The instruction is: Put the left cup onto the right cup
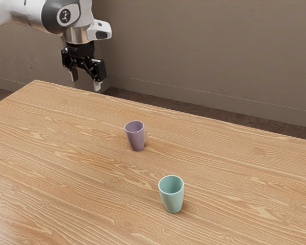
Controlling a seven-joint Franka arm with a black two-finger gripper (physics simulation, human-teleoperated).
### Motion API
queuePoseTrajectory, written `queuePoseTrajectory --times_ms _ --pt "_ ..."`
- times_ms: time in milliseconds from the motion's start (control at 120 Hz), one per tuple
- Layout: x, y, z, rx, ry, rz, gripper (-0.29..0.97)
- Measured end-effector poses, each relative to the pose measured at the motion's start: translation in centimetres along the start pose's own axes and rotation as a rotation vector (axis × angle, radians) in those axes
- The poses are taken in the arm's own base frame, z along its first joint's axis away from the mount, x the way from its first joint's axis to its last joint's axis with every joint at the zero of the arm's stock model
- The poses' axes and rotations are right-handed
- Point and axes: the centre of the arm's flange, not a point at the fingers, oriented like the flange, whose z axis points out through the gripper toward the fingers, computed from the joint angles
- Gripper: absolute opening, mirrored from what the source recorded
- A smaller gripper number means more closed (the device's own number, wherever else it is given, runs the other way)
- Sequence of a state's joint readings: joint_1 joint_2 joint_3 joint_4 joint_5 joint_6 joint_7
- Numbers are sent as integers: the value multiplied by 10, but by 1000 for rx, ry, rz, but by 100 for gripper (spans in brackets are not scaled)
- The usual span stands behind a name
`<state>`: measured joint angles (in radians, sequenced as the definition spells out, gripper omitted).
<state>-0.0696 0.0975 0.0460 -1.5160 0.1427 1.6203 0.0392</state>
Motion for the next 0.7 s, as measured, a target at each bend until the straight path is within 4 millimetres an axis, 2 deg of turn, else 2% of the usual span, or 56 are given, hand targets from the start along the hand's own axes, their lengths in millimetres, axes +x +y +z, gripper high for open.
queuePoseTrajectory --times_ms 175,342,700 --pt "1 3 1 -9 1 3 68" --pt "8 33 2 -15 21 53 68" --pt "47 42 62 -37 19 56 68"
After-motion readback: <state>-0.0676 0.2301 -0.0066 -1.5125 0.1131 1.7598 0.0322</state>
